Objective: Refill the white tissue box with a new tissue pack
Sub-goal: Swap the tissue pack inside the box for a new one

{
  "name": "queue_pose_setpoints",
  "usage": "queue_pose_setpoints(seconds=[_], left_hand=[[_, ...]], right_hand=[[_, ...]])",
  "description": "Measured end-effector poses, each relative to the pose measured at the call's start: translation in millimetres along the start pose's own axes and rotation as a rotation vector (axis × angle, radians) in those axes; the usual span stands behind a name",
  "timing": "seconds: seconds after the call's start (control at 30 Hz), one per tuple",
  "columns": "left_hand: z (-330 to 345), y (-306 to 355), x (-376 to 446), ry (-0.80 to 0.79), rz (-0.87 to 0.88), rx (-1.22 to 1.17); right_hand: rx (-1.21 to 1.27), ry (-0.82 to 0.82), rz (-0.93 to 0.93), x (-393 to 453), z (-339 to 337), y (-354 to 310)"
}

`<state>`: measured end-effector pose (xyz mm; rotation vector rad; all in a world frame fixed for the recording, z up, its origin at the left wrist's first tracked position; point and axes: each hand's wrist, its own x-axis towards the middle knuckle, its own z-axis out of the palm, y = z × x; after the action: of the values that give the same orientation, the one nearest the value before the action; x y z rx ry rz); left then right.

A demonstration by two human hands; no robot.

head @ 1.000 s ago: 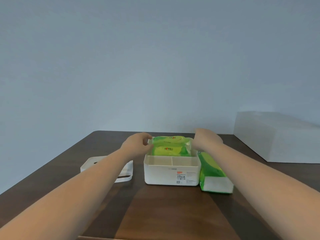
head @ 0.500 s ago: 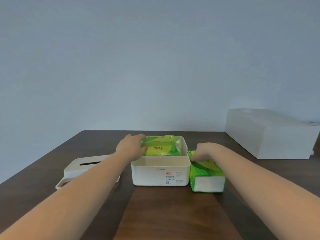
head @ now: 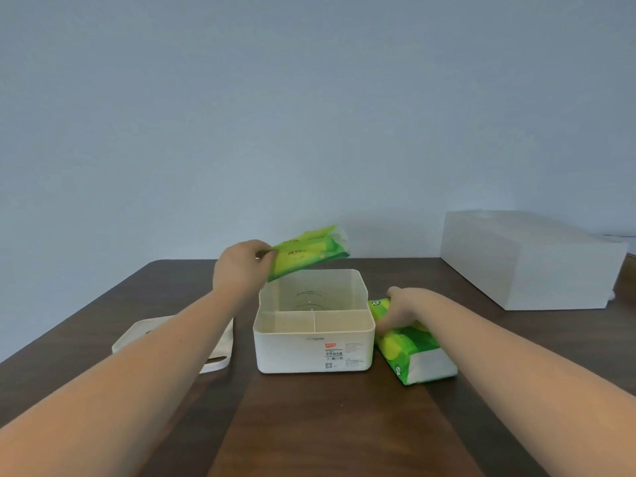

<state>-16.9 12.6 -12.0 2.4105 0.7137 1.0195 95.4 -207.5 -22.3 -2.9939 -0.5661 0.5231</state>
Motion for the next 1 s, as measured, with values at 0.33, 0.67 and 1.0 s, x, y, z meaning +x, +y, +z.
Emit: queue_pose_setpoints(seconds=[0.33,0.67,1.0], left_hand=[[-4,-50,26,0.115,-0.093,0.039],[20,-95,55,0.095,-0.205,0.091],[45,-113,64,-0.076,-0.242,0.117]], right_hand=[[0.157,0.35,0.042,8,-28,-13],[0.254,0.564,-0.222,9,-85,-49],[0.009,0.218,-0.668,15,-66,-93]])
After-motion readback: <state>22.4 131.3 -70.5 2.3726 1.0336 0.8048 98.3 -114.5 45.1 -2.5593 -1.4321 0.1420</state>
